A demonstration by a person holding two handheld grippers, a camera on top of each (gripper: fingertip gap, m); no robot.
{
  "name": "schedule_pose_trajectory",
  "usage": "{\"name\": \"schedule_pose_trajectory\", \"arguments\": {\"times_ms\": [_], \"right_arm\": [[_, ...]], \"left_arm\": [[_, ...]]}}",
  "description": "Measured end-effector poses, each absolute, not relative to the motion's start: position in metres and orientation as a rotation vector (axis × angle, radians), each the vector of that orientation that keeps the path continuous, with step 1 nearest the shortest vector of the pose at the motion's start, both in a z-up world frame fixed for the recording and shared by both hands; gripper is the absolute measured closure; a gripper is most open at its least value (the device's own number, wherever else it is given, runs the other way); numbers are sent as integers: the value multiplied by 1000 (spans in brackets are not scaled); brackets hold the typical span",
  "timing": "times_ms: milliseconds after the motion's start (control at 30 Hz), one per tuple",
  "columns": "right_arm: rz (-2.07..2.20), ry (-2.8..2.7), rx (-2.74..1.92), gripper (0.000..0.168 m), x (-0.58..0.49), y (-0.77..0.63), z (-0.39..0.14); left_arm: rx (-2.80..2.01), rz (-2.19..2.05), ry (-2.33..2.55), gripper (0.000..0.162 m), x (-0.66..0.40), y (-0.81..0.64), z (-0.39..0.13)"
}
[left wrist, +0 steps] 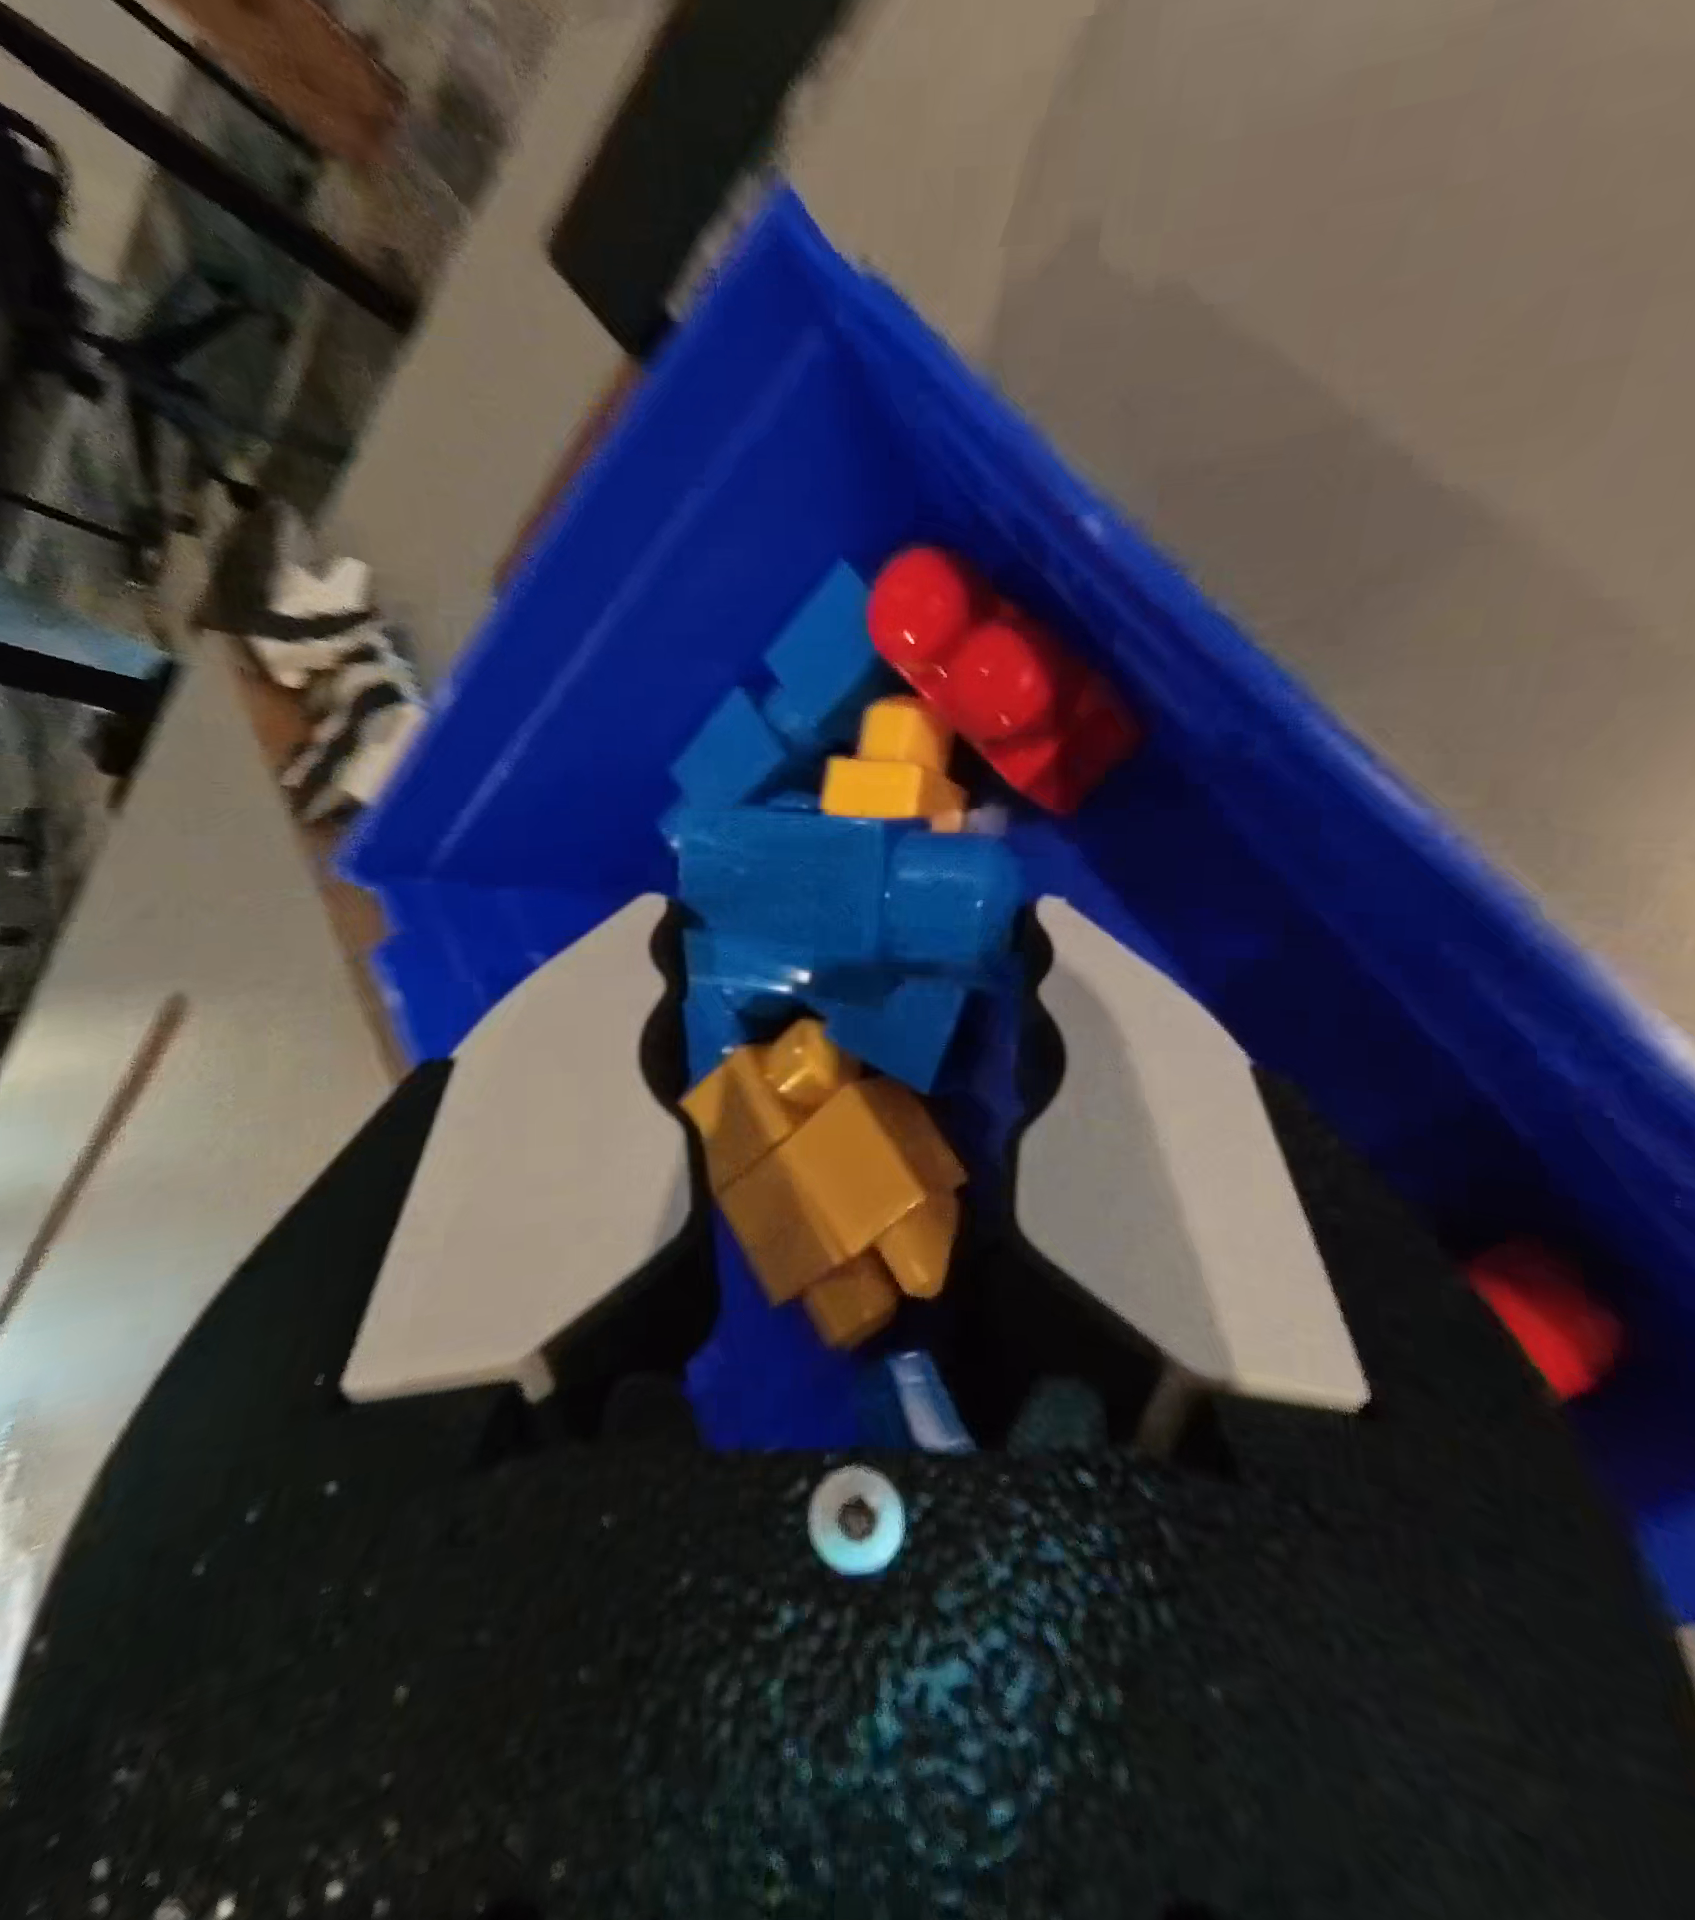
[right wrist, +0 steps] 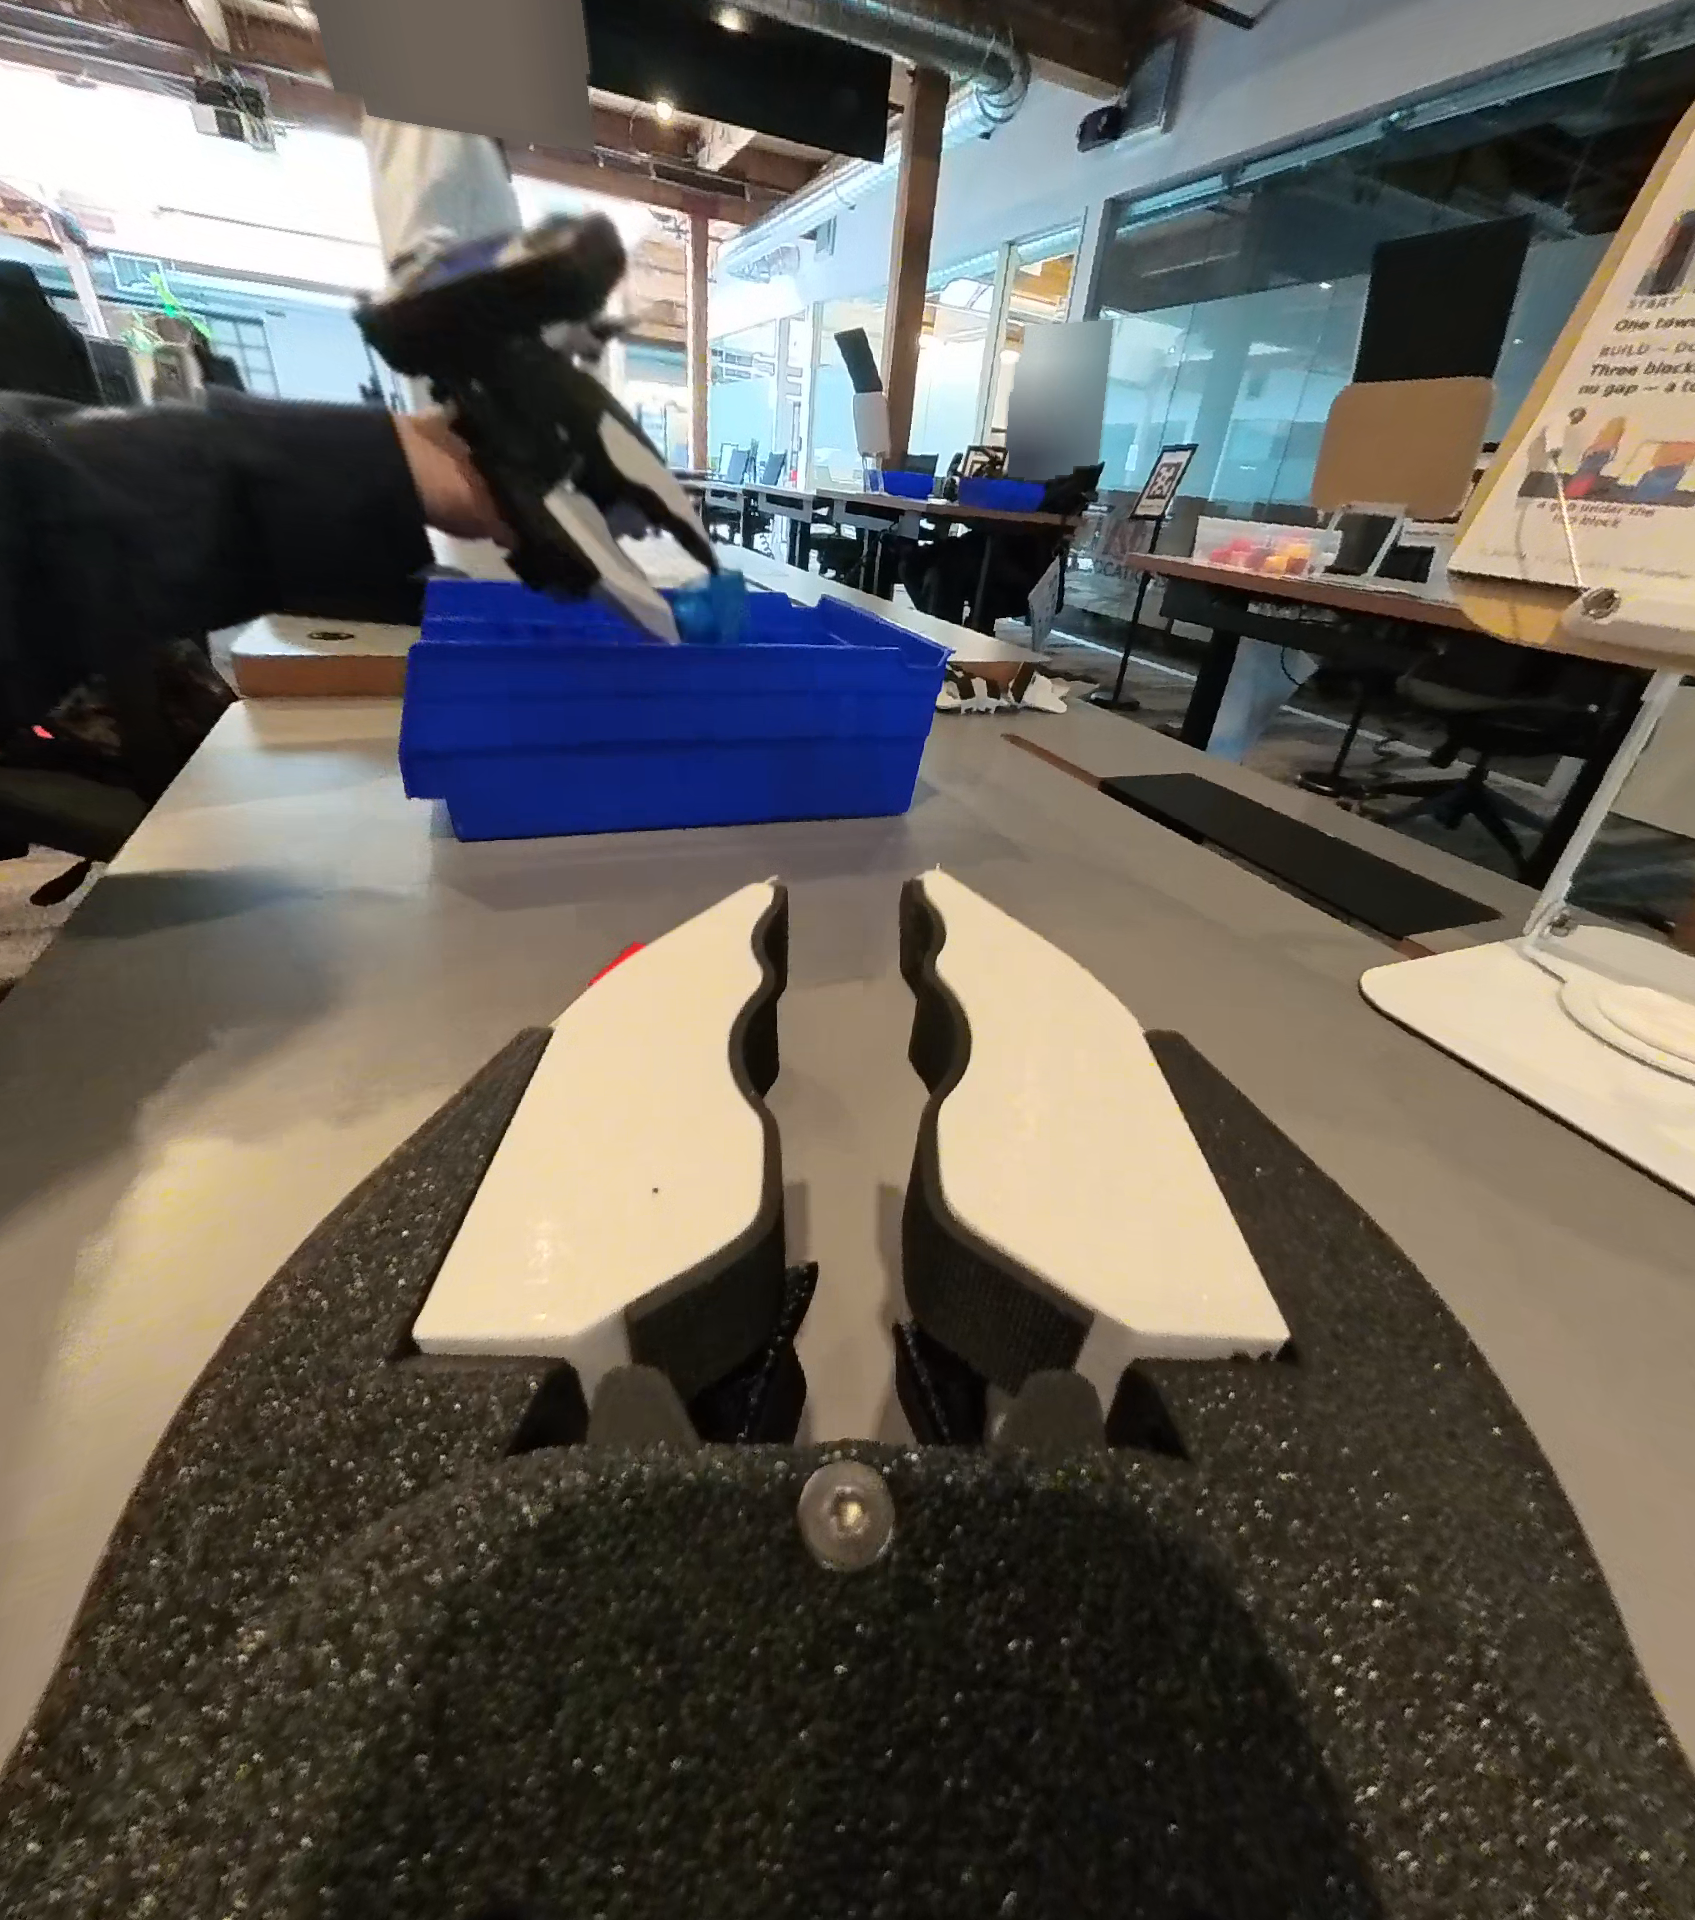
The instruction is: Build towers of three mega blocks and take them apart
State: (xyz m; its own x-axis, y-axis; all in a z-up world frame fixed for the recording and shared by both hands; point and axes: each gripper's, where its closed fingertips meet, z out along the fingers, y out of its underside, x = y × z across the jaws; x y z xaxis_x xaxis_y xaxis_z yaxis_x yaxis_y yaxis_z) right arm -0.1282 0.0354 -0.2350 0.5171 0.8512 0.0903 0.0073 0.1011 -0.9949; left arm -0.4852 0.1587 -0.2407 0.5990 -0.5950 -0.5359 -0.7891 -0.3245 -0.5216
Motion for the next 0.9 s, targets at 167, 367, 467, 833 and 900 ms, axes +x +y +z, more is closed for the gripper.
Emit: {"name": "schedule_pose_trajectory", "arguments": {"times_ms": [167,367,467,833,900], "right_arm": [[729,-800,-1317,148,-123,38,-229],[670,-727,-1307,149,-110,45,-223],[651,-671,-1304,149,-101,51,-220],[622,-535,-1270,149,-83,58,-208],[639,-527,-1267,149,-83,57,-206]], "left_arm": [[-1840,245,1013,101,-425,135,-162],[-1833,96,1212,101,-277,88,-185],[-1863,8,1402,101,-210,79,-237],[-2045,-97,1614,101,-146,101,-328],[-2037,-119,1602,101,-144,104,-331]]}}
